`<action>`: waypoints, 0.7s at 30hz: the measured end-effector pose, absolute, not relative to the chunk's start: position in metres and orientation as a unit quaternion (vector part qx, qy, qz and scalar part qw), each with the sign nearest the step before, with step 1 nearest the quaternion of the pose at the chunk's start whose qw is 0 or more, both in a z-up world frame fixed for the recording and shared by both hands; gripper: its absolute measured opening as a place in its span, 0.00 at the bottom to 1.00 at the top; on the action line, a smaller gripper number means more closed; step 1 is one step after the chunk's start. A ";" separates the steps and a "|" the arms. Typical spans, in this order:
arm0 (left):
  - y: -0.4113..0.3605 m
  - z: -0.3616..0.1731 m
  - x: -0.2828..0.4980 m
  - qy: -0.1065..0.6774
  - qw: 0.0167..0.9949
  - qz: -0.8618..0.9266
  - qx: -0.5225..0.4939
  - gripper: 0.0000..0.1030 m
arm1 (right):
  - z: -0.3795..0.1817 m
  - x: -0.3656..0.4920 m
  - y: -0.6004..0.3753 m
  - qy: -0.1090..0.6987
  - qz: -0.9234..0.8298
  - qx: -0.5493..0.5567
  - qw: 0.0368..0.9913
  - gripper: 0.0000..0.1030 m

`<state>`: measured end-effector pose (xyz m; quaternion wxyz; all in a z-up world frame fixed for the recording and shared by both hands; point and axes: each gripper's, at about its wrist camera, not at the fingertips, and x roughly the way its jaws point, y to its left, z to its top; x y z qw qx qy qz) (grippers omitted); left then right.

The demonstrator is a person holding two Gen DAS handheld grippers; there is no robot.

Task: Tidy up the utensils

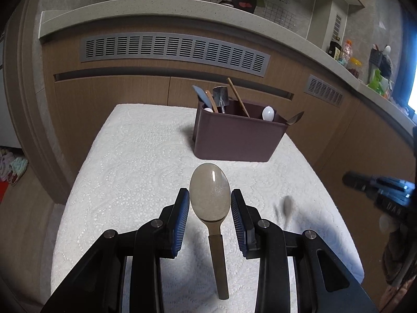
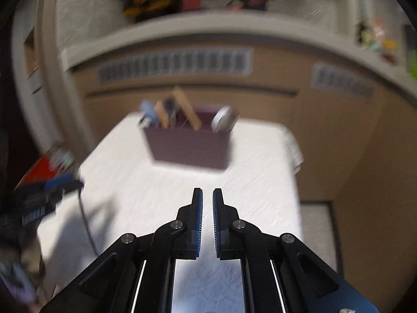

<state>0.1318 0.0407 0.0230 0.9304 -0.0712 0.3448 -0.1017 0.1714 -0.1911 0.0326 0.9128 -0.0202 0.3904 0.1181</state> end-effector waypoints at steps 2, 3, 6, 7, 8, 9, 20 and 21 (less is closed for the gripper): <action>0.041 0.023 0.133 0.346 0.930 -0.098 -0.071 0.33 | 0.011 0.175 -0.192 0.424 0.107 -0.011 0.899 0.12; 0.041 0.023 0.133 0.346 0.930 -0.098 -0.070 0.33 | 0.000 0.177 -0.191 0.439 0.100 0.000 0.893 0.15; 0.041 0.022 0.133 0.347 0.931 -0.096 -0.066 0.33 | -0.030 0.180 -0.183 0.461 0.075 0.044 0.883 0.42; 0.042 0.021 0.134 0.349 0.930 -0.095 -0.065 0.33 | -0.037 0.182 -0.179 0.469 0.068 0.055 0.879 0.45; 0.043 0.020 0.132 0.349 0.930 -0.094 -0.065 0.33 | -0.045 0.186 -0.175 0.480 0.063 0.065 0.873 0.45; 0.044 0.019 0.132 0.350 0.930 -0.093 -0.065 0.33 | -0.051 0.190 -0.171 0.489 0.059 0.071 0.867 0.45; 0.054 0.012 0.134 0.348 0.931 -0.082 -0.080 0.33 | -0.074 0.198 -0.093 0.459 0.014 -0.086 0.884 0.24; 0.054 0.012 0.133 0.347 0.931 -0.083 -0.081 0.33 | -0.072 0.195 -0.092 0.448 0.019 -0.096 0.889 0.24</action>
